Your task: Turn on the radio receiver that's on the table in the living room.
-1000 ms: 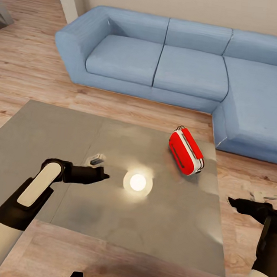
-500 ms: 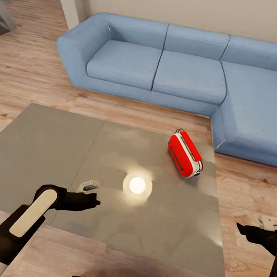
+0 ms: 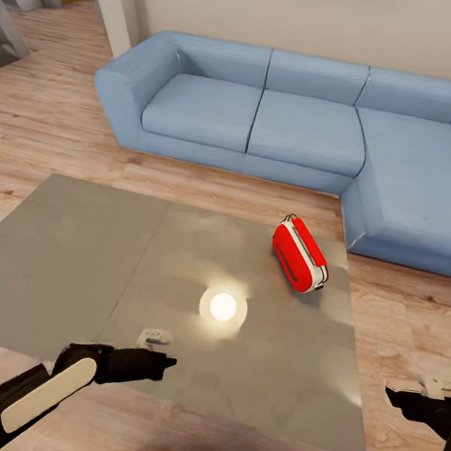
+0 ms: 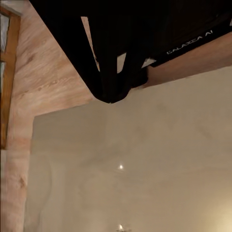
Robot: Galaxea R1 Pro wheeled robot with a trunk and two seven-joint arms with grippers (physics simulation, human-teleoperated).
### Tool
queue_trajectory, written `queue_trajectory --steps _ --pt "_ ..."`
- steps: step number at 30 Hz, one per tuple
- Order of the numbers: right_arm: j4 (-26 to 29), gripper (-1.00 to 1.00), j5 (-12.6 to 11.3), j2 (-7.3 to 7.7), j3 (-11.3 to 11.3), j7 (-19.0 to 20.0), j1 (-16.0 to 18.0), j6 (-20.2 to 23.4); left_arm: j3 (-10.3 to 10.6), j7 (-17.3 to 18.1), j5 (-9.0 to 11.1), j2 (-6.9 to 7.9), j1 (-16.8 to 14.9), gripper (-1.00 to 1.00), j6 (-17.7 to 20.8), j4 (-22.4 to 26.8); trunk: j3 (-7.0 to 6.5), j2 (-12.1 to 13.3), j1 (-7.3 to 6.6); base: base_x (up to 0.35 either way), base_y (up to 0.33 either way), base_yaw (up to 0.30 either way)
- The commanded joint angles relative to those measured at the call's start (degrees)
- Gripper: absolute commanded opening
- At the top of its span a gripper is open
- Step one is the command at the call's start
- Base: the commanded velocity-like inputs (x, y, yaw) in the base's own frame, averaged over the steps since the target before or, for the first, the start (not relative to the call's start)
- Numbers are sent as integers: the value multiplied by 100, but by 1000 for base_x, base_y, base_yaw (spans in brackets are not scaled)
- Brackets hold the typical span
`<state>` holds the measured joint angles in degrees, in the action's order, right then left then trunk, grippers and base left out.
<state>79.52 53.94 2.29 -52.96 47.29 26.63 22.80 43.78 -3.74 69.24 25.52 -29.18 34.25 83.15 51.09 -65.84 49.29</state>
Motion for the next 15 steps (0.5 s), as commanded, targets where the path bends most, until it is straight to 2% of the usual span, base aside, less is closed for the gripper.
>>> queue_trajectory --steps 1,2,5,6,7,10,12,15 --pt "-51 100 19 0 -14 0 0 -29 111 95 7 59 0 -100 -137 -7 -10 0 0 0 0 0" --pt "-219 100 57 0 -41 -13 0 -99 419 274 26 198 0 -100 -491 -35 -19 0 0 0 0 0" --pt "-651 100 90 6 -98 -52 0 -229 1039 408 49 395 0 -100 -993 -193 -47 0 0 0 0 0" --pt "-805 100 113 10 -152 -67 0 -279 1231 424 58 435 0 -100 -1103 -291 -56 0 0 0 0 0" --pt "-883 100 140 11 -187 -75 0 -306 1320 430 66 450 0 -100 -1153 -348 -65 0 0 0 0 0" --pt "-1347 100 538 14 -503 -103 0 -556 1801 451 155 485 0 -100 -1526 -763 -93 0 0 0 0 0" --pt "-1696 100 855 16 -828 -110 0 -834 2184 459 330 492 0 -100 -1893 -1095 -111 0 0 0 0 0" --pt "-2286 100 1324 32 -1399 -171 0 -1272 2968 493 876 496 0 -100 -2470 -1654 -139 0 0 0 0 0"
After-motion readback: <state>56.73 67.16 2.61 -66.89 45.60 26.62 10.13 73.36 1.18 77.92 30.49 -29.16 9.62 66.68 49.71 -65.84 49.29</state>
